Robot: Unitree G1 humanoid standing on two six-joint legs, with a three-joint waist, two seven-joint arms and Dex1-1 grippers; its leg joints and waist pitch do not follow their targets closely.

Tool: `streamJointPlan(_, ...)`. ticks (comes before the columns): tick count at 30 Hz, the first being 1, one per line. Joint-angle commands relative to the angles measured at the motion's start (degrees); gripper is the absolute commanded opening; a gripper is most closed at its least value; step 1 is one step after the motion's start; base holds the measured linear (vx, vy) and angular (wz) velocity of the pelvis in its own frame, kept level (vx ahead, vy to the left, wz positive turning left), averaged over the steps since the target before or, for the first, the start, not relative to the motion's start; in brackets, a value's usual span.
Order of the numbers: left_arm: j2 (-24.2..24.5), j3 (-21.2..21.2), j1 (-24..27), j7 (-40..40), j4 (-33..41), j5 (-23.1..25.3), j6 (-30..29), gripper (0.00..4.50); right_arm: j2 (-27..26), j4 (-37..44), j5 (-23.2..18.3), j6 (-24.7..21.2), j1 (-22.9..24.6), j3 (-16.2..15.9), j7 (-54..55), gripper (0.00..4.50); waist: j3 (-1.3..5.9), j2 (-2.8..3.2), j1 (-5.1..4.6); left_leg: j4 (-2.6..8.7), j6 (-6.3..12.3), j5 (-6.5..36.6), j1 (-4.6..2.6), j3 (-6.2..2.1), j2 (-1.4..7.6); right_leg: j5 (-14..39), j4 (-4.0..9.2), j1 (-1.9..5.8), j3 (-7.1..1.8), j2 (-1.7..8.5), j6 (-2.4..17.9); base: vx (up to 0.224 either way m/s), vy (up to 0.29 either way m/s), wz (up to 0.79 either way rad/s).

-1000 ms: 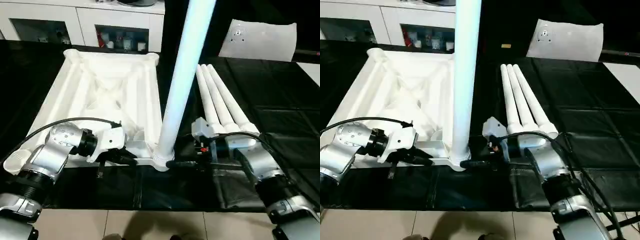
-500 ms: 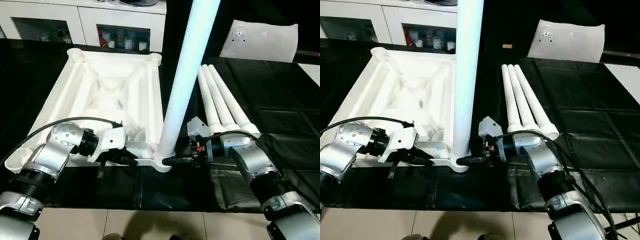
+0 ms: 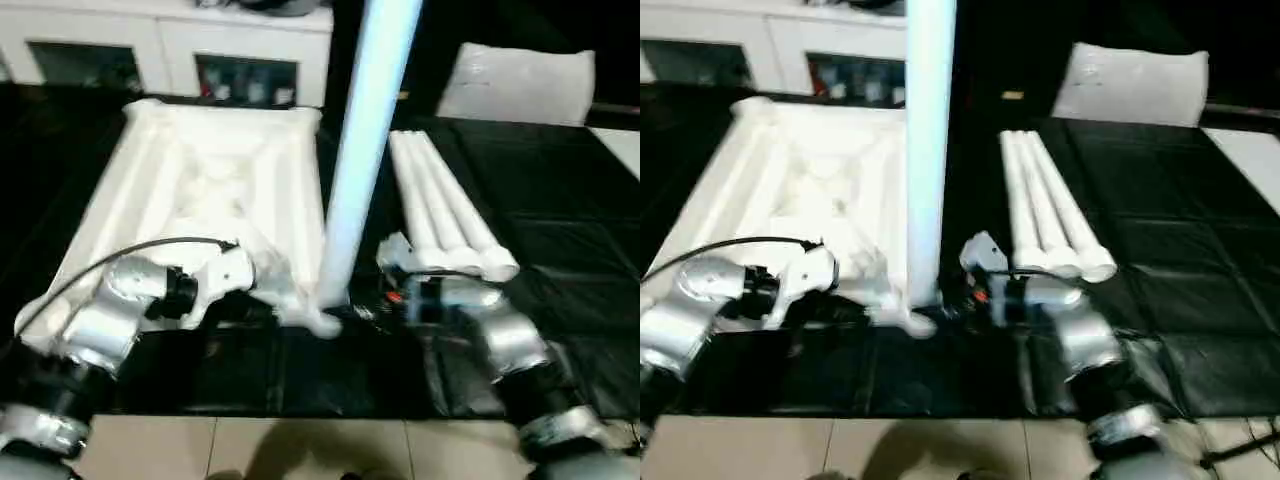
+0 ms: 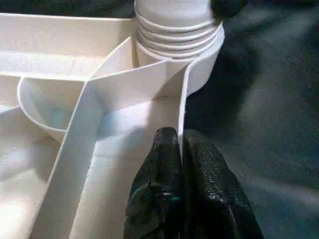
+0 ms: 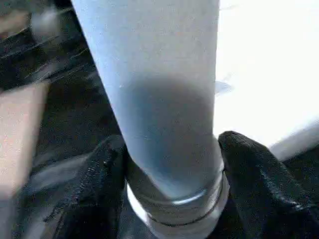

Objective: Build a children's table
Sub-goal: Rotate leg to tighten

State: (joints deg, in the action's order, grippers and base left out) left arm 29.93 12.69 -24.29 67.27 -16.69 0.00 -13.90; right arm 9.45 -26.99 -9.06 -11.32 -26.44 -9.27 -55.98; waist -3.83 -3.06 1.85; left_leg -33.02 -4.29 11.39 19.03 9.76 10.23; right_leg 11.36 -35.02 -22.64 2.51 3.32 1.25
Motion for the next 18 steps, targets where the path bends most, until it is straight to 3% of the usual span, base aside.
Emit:
streamJointPlan(1, -8.0, 1.0, 0.8, -9.6, 3.4, -0.8, -6.0, 0.00, -7.2, -0.5, 1.1, -4.5, 0.9, -2.0, 10.3, 2.58, 1.77, 0.67, -0.37, 4.44, -1.49, 19.7, 0.04, -1.35, 2.61, 33.5, 6.11, 1.59, -2.66, 4.88, 7.4, -0.067, 0.008, -0.11)
streamJointPlan(2, -8.5, 0.9, 0.8, -10.4, 3.6, -0.8, -6.5, 0.00, -7.9, -0.5, 1.1, -4.8, 0.8, -1.8, 11.3, 2.57, 1.70, 0.66, -0.94, 4.48, -1.92, 20.2, 0.32, -1.68, 2.52, 37.5, 6.61, 1.47, -2.40, 4.90, 5.3, -0.067, 0.018, -0.14)
streamJointPlan(3, -10.7, 0.3, 1.0, -13.6, 4.7, -0.3, -8.4, 0.00, -10.5, -0.7, 1.4, -5.7, 0.5, -1.5, 14.6, 2.57, 1.94, 0.63, -1.35, 4.20, -1.23, 21.3, -0.06, -1.81, 2.33, 39.5, 7.31, 0.98, -2.34, 4.91, 3.7, -0.067, 0.018, -0.14)
streamJointPlan(5, -12.3, 0.0, 1.2, -15.7, 5.3, 0.1, -9.6, 0.00, -12.1, -1.1, 1.9, -6.1, 0.0, -1.5, 16.5, 2.56, 2.05, 0.89, -1.56, 4.24, -0.82, 21.5, -0.27, -1.80, 2.42, 37.7, 7.32, 0.74, -2.43, 4.73, 4.1, 0.000, 0.000, 0.00)
streamJointPlan(6, -15.8, -0.8, 1.4, -20.8, 6.8, 1.2, -12.4, 0.00, -15.7, -1.6, 2.4, -7.4, -1.1, -1.1, 21.9, 2.53, 1.94, 0.55, -2.11, 4.42, -0.57, 20.8, 0.08, -1.61, 2.59, 34.1, 6.87, 0.70, -2.57, 4.41, 5.4, 0.000, 0.000, 0.00)
streamJointPlan(8, -18.3, -1.3, 1.3, -24.3, 7.4, 1.7, -14.4, 0.00, -17.9, -2.2, 3.4, -8.3, -2.1, -0.8, 26.4, 2.53, 2.09, 0.72, -2.01, 4.44, -0.43, 20.6, 0.09, -1.65, 2.44, 34.1, 6.93, 0.78, -2.50, 4.45, 5.1, 0.000, 0.000, 0.00)
streamJointPlan(9, -19.4, -1.4, 1.2, -26.0, 7.9, 2.0, -15.5, 0.00, -18.7, -2.3, 4.0, -8.4, -2.4, -0.8, 28.0, 2.53, 2.27, 0.38, -2.21, 4.48, -0.33, 20.1, 0.26, -1.66, 2.47, 33.0, 6.79, 0.91, -2.45, 4.40, 5.2, 0.000, 0.000, 0.00)
streamJointPlan(10, -19.6, -1.3, 1.1, -26.4, 8.0, 2.1, -15.7, 0.00, -18.9, -2.4, 4.2, -8.3, -2.5, -0.8, 28.2, 2.53, 2.32, 0.66, -2.13, 4.50, -0.08, 19.5, 0.32, -1.61, 2.51, 31.2, 6.63, 0.92, -2.64, 4.44, 5.4, 0.000, 0.000, 0.00)
streamJointPlan(11, -20.0, -1.2, 1.1, -27.1, 8.3, 2.4, -16.0, 0.00, -19.1, -2.4, 4.4, -8.1, -2.5, -0.8, 28.6, 2.53, 2.52, 0.40, -2.15, 4.42, 0.15, 19.1, 0.33, -1.49, 2.57, 29.9, 6.54, 0.96, -2.67, 4.40, 5.7, 0.000, 0.000, 0.00)
streamJointPlan(13, -20.2, -0.9, 1.1, -27.3, 8.6, 2.8, -16.5, 0.00, -19.2, -2.2, 4.3, -7.1, -2.3, -0.9, 27.8, 3.22, 2.83, 0.63, -1.93, 4.41, 1.25, 15.4, 0.85, -1.17, 2.62, 21.9, 5.87, 1.38, -2.94, 4.30, 7.5, 0.000, 0.000, 0.00)
streamJointPlan(14, -19.7, -0.5, 1.1, -27.1, 8.6, 3.2, -16.3, 0.00, -18.9, -1.8, 3.9, -7.1, -2.0, -0.5, 27.9, 3.22, 3.07, 0.61, -1.92, 4.34, 1.45, 14.2, 0.92, -1.07, 2.63, 19.7, 5.61, 1.56, -2.95, 4.24, 8.0, 0.000, 0.000, 0.00)
streamJointPlan(16, -18.2, 0.0, 1.8, -25.9, 9.5, 4.0, -17.3, 0.00, -17.4, 0.4, 3.8, -7.5, -0.9, 0.9, 28.1, 3.43, 3.61, 0.74, -1.73, 3.82, 2.86, 8.6, 0.96, -0.65, 2.69, 10.3, 4.79, 1.85, -3.01, 4.22, 10.5, 0.000, 0.000, 0.00)
streamJointPlan(18, -17.8, -0.1, 1.9, -25.5, 9.7, 4.1, -17.7, 0.00, -16.7, 1.2, 3.8, -7.5, -0.5, 1.1, 27.9, 3.68, 3.76, 0.60, -1.53, 3.62, 3.61, 6.0, 1.23, -0.51, 2.60, 7.0, 4.43, 2.25, -2.96, 4.27, 11.4, 0.028, -0.009, 0.02)
